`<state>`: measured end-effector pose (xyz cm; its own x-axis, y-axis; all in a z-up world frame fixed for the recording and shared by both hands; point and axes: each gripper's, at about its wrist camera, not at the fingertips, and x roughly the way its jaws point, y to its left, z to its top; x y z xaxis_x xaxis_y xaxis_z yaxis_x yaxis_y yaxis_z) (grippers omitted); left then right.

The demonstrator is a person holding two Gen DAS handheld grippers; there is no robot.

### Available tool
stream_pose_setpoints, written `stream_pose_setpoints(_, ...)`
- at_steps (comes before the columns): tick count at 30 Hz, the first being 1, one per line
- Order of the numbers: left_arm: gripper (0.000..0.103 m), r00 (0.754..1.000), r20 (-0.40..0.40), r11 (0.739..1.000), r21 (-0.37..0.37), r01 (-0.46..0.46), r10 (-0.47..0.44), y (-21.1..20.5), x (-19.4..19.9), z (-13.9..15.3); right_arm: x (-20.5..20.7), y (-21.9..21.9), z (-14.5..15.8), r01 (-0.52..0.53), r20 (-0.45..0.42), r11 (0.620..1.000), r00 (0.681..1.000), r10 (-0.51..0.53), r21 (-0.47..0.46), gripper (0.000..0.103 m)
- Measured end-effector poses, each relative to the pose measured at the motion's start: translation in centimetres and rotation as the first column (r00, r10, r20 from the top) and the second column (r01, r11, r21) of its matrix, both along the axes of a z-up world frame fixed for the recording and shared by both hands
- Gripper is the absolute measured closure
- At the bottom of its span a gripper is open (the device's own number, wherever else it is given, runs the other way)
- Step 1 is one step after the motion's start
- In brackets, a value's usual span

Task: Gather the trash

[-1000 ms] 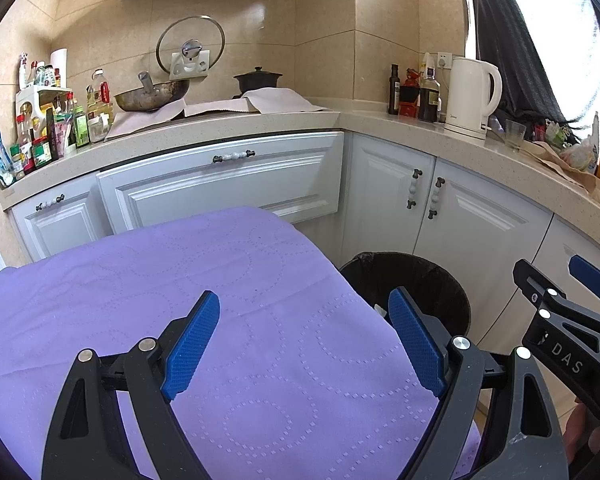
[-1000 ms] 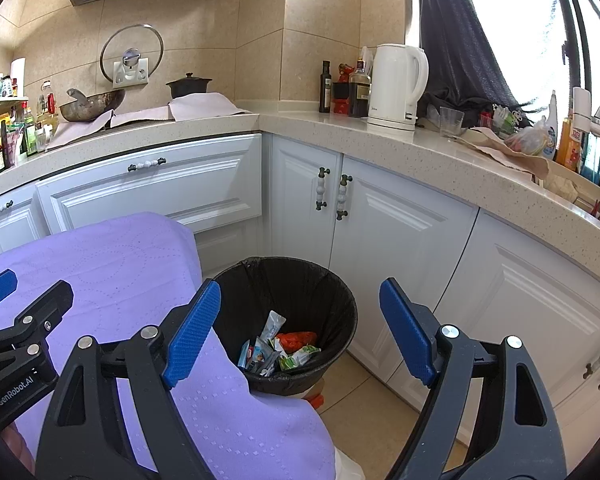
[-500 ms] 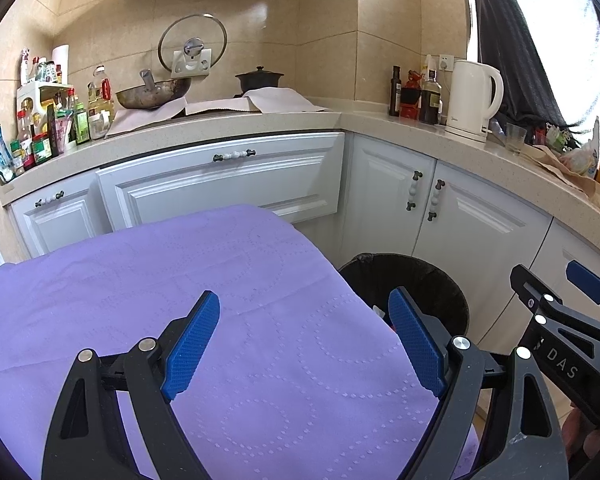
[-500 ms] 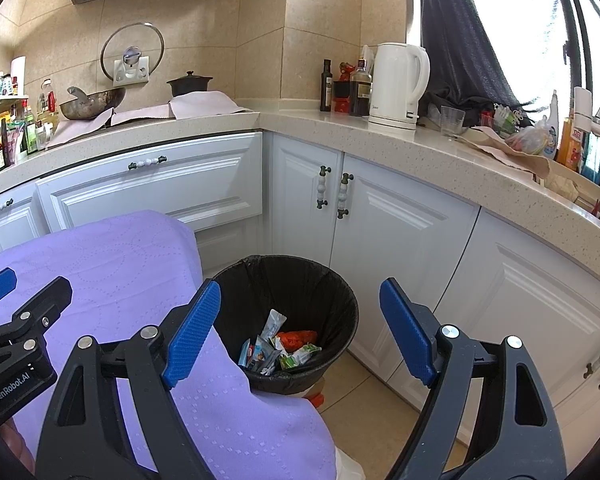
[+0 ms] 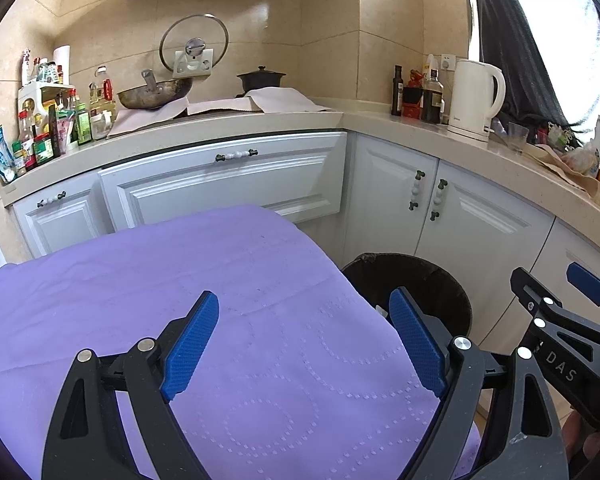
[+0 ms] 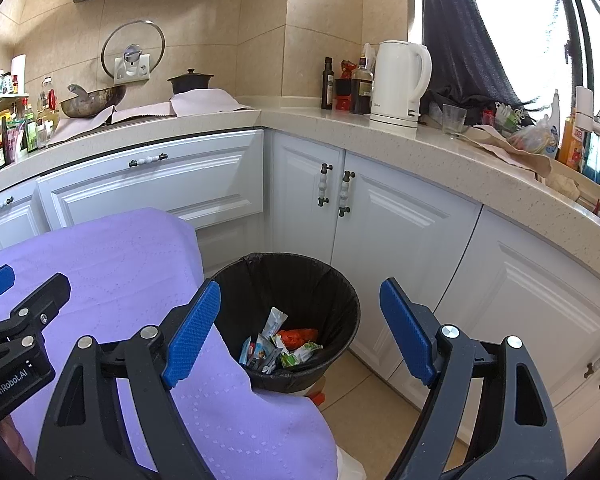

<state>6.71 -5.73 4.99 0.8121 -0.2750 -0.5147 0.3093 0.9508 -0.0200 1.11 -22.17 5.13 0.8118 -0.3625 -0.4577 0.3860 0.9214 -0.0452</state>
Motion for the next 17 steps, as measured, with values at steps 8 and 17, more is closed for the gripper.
stream_pose_setpoints(8, 0.018, 1.0, 0.025, 1.0, -0.007, -0.012, 0.012, 0.6, 0.1, 0.0, 0.5, 0.6, -0.5, -0.01, -0.011, 1.0, 1.0, 0.01, 0.002, 0.023)
stream_pose_setpoints(17, 0.018, 0.994, -0.076, 0.997, 0.033, -0.071, 0.074, 3.6, 3.0, -2.0, 2.6, 3.2, -1.4, -0.097, -0.043, 0.995, 0.994, 0.098, 0.023, 0.013)
